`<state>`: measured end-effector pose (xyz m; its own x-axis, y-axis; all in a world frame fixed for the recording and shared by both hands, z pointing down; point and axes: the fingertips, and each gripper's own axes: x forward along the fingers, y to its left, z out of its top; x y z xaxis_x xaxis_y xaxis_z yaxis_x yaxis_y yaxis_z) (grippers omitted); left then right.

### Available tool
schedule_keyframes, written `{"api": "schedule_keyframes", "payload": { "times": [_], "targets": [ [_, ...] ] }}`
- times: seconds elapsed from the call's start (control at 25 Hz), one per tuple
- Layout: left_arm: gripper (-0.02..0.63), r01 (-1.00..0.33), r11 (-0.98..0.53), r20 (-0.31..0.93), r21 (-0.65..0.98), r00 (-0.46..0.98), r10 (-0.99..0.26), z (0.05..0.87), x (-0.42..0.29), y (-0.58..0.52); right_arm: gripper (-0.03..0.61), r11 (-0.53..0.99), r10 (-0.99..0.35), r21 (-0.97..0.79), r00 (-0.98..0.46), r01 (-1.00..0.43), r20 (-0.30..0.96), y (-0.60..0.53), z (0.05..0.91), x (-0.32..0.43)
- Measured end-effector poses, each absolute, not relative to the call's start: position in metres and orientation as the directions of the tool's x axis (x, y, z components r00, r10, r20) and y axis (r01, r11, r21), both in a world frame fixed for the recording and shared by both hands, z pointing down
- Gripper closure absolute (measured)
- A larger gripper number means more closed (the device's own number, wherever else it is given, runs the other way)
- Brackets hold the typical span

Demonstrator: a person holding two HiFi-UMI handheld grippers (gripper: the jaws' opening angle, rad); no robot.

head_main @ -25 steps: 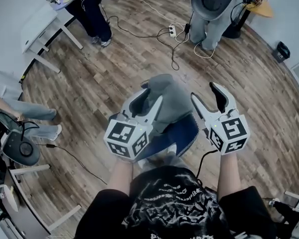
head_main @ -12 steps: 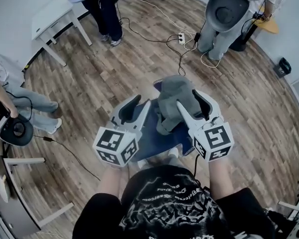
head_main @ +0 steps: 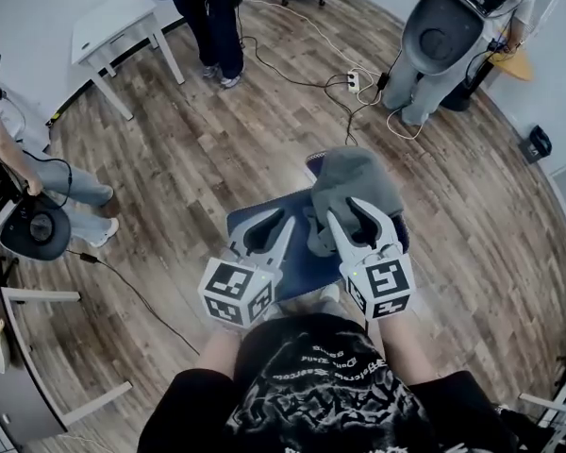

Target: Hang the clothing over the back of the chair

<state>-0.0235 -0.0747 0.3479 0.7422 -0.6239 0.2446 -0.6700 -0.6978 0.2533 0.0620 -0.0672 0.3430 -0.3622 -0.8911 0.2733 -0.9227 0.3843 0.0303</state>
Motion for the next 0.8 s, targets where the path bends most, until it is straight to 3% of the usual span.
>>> {"api": "schedule_keyframes", "payload": {
  "times": [0.16,0.36,0.8],
  "targets": [
    [0.568,-0.667,-0.682,0.233,0.299,0.744,-0.626,0.363,-0.025,-0.066,0.464,0.383,-0.883,0.023,-0.358,-0.924,0.304,-0.060,0.360,0.050],
    [0.581,-0.725,-0.579,0.225,0.373,0.676,-0.702,0.374,-0.047,-0.064,0.574,0.413,-0.862,0.020,-0.384,-0.910,0.332,-0.051,0.379,0.028],
    [0.604,-0.743,-0.571,0.323,0.349,0.668,-0.671,0.409,-0.048,-0.047,0.574,0.390,-0.836,-0.030,-0.368,-0.920,0.408,-0.039,0.417,0.004]
  ]
}}
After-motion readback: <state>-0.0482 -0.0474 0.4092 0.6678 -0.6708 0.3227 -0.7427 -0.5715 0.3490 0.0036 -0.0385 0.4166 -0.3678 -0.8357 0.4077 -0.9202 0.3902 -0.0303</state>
